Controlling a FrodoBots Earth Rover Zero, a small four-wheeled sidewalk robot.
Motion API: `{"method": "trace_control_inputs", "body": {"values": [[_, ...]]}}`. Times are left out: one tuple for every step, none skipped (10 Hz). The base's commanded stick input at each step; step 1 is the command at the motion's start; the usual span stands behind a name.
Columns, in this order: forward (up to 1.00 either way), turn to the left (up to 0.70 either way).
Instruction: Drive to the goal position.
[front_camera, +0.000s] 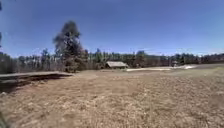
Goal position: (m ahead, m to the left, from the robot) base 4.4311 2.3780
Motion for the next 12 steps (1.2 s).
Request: {"method": "trace_control_inputs", "body": {"values": [[0.70, 0.28], [0.70, 0.34], [0.70, 0.35], [0.70, 0.21], [0.70, 0.02], [0.70, 0.01], [0.70, 0.00], [0.70, 0.00], [0.70, 0.00], [0.70, 0.00], [0.70, 0.00], [0.70, 0.00]]}}
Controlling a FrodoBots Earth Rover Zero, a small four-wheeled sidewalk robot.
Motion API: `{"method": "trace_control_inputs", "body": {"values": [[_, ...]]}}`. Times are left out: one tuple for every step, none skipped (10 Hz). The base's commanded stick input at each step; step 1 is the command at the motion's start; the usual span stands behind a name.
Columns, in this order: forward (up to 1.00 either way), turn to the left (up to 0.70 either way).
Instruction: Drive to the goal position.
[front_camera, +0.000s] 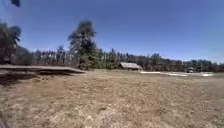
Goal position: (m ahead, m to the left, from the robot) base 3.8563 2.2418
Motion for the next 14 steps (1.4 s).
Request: {"method": "trace_control_inputs", "body": {"values": [[0.70, 0.00], [0.70, 0.20], [0.70, 0.35], [0.70, 0.35], [0.70, 0.35], [0.70, 0.28], [0.70, 0.12], [0.70, 0.00], [0.70, 0.00], [0.70, 0.00], [0.70, 0.00], [0.70, 0.00], [0.70, 0.00], [0.70, 0.00]]}}
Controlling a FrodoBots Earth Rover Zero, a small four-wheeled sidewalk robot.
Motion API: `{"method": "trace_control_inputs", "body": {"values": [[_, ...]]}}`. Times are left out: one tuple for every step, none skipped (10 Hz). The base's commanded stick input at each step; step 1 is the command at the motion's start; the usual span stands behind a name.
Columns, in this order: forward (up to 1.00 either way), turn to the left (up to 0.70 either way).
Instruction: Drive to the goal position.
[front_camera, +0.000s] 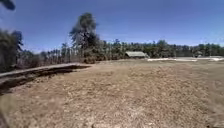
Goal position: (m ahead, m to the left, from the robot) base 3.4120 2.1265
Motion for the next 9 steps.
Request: {"method": "trace_control_inputs", "body": {"values": [[0.70, 0.00], [0.70, 0.00], [0.70, 0.00], [0.70, 0.00], [0.70, 0.00], [0.70, 0.00], [0.70, 0.00], [0.70, 0.00], [0.70, 0.00]]}}
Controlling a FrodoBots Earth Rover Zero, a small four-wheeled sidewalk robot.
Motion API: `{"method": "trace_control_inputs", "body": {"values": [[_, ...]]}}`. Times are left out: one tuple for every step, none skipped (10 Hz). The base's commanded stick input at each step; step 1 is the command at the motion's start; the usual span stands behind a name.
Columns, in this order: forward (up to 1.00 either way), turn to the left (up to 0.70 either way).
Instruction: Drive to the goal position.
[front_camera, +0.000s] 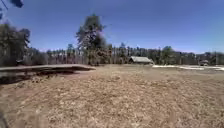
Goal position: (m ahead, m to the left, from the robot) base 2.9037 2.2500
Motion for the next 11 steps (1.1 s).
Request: {"method": "trace_control_inputs", "body": {"values": [[0.70, 0.00], [0.70, 0.00], [0.70, 0.00], [0.70, 0.00], [0.70, 0.00], [0.70, 0.00], [0.70, 0.00], [0.70, 0.00], [0.70, 0.00], [0.70, 0.00], [0.70, 0.06]]}}
